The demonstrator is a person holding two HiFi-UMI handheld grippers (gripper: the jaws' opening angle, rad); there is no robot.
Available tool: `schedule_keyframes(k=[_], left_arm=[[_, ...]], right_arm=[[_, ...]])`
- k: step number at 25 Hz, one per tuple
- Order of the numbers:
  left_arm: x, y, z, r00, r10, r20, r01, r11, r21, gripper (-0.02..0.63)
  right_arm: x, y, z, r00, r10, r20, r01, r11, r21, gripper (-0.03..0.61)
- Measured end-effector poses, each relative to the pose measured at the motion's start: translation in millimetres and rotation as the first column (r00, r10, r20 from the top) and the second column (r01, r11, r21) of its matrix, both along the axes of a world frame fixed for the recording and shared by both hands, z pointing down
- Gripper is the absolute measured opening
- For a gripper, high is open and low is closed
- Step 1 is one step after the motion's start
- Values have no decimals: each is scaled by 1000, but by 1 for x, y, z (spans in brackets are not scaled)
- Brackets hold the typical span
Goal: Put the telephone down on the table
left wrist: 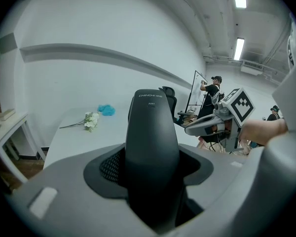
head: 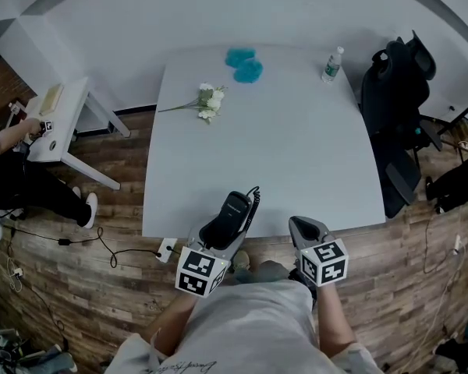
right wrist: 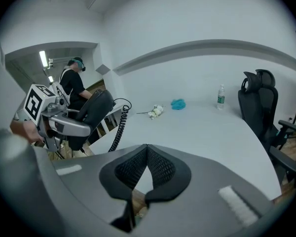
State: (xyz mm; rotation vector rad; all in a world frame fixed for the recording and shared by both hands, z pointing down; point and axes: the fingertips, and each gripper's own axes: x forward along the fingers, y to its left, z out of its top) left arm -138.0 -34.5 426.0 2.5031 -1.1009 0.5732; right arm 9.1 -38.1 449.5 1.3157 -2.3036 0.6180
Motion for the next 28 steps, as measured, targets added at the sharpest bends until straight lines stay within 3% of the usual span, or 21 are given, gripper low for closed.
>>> schedule_keyframes(k=[17,28], left_arm=[[25,-16,-3,1000,-5,6,5,1000,-8,295],[44,-34,-3,999,-37,11,38,999,-21,295]], right_arm=[[31,-13,2,1000,-2,3,2,1000,-20,6],[44,-40,1,998,-67,-3,66,997,-36,6]])
